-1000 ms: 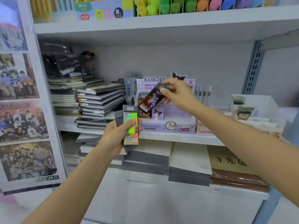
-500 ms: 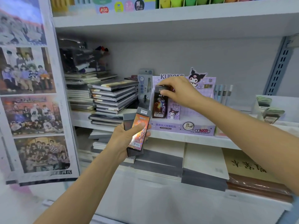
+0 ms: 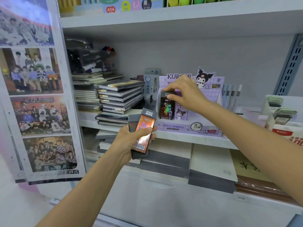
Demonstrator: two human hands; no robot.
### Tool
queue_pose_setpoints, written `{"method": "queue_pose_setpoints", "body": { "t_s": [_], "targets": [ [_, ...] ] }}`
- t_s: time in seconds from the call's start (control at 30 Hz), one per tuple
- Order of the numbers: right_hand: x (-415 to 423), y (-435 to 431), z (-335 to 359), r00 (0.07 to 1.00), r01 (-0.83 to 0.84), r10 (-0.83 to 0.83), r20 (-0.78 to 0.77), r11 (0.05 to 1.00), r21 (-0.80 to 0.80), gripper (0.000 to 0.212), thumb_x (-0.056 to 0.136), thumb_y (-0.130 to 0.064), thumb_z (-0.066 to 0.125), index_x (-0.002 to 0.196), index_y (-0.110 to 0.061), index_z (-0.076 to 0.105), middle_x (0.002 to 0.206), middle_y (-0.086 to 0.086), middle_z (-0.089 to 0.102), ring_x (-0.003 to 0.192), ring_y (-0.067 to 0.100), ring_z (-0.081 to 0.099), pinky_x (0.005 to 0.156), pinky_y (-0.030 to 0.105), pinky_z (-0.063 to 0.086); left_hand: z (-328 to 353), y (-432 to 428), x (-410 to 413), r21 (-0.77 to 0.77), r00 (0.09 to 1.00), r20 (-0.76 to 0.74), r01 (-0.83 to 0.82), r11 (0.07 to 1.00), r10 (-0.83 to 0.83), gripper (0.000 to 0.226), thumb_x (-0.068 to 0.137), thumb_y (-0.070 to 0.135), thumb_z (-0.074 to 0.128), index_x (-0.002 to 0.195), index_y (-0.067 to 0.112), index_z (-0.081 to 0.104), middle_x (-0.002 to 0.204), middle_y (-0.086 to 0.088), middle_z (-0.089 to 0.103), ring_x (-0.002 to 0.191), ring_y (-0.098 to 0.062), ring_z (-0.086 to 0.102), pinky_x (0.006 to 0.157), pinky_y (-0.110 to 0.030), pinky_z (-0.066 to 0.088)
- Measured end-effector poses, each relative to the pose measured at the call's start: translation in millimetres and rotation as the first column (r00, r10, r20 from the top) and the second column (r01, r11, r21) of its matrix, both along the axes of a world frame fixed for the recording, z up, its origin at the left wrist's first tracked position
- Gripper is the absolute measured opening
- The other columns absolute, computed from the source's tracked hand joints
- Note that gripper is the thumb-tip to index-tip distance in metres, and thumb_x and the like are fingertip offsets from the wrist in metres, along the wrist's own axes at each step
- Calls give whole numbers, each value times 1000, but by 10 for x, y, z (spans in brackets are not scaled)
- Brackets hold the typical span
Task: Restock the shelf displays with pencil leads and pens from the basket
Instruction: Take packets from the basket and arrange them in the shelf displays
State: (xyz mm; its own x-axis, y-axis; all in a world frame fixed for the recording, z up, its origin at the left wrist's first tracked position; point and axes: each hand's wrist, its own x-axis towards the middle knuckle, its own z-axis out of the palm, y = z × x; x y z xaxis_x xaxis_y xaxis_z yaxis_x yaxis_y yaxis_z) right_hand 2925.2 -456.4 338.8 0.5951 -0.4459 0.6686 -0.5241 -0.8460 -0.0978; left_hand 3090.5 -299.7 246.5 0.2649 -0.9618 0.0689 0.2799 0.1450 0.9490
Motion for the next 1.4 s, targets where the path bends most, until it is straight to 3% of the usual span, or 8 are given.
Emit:
{"method": "queue_pose_setpoints", "body": {
  "t_s": [0.17,0.27,0.33,0.4,0.57,0.8,1.13,1.4],
  "targets": [
    [0,33,-98,986,98,-105,-132,994,-56,41,94,-35,58,134,-32,55,122,-2,48,119,22,33,95,31,20,30,13,-60,-3,1000,18,19,1000,-19,32,74,11,75,105,8,69,95,-11,76,76,-19,74,63,-26,59],
    [-31,241,-103,987,-89,75,145,992,89,38,94,-28,59,132,-26,58,122,-2,54,104,13,50,94,24,36,44,24,-114,-26,999,3,45,999,-45,36,74,9,75,108,6,67,96,-14,75,75,-20,74,61,-27,59],
    [-73,443,-136,913,-327,196,357,875,357,32,94,-28,61,125,-23,61,99,-6,66,67,6,57,66,17,48,50,27,-152,-37,998,3,70,997,-70,34,78,5,73,110,2,66,98,-16,75,74,-20,73,60,-26,58],
    [-92,595,-235,928,-358,206,310,726,588,26,92,-31,64,115,-19,65,70,-11,68,49,5,54,48,17,45,54,29,-207,-31,995,30,95,995,-94,31,81,6,71,111,2,66,98,-16,75,73,-20,73,61,-26,57],
    [-179,595,-319,901,-421,185,393,598,682,12,91,-20,66,95,-9,68,66,1,66,50,5,56,46,16,44,54,58,-310,-36,991,-5,132,991,-132,34,85,17,67,115,2,64,101,-17,74,74,-21,72,59,-25,57],
    [-466,246,-34,820,-357,43,570,818,451,5,95,-17,60,93,-17,65,77,2,69,56,8,61,49,22,49,104,61,-218,4,971,-202,134,991,-130,31,100,7,35,121,-2,57,102,-14,73,74,-21,71,68,-30,59],
    [-156,128,23,973,-86,33,230,970,226,15,93,-20,64,98,-7,70,81,6,70,64,20,65,56,13,49,13,111,-155,-65,996,-63,-63,996,59,29,97,18,55,122,6,56,102,-15,74,78,-23,74,66,-32,61],
    [-161,83,124,1000,-7,6,5,975,223,21,92,-27,64,102,-10,71,91,7,73,79,21,69,74,35,56,-49,85,-91,-48,995,-47,-87,995,84,23,92,20,61,112,9,64,99,-16,74,78,-25,73,63,-31,59]
  ]
}}
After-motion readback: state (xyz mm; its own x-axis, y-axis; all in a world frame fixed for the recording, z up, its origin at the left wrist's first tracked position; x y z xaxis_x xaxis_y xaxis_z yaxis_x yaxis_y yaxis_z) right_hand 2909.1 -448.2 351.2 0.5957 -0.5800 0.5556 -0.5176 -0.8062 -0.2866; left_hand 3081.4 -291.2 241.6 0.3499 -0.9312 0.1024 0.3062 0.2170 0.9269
